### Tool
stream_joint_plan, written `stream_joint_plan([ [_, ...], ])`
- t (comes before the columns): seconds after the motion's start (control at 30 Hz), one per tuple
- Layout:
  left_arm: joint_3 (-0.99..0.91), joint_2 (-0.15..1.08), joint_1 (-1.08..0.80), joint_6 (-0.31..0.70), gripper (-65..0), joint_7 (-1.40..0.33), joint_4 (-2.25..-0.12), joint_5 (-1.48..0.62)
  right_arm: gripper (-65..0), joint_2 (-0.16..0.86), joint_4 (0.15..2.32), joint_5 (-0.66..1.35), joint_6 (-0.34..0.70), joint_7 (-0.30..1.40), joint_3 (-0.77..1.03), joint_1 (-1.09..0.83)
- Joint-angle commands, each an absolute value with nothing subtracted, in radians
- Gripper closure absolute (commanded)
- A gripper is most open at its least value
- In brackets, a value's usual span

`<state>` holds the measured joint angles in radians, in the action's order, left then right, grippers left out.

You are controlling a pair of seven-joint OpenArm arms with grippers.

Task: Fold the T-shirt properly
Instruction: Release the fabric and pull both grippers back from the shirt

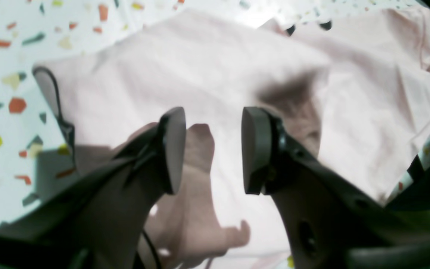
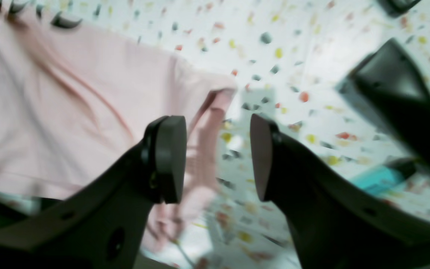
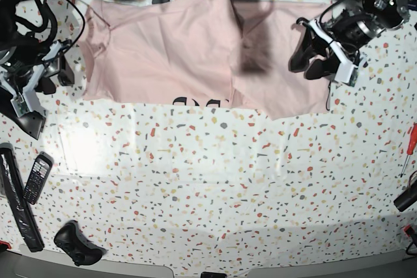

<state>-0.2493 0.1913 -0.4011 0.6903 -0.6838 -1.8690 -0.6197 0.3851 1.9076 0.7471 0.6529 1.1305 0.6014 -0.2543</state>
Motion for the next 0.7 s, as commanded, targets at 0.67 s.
stream_joint_plan([
  [0.67,-0.255,0.200,-0.396,0.698,-23.7,-0.651,-1.884,-0.635,-26.7,0.467,1.461,0.874,0.698,1.099,0.377,-0.263],
])
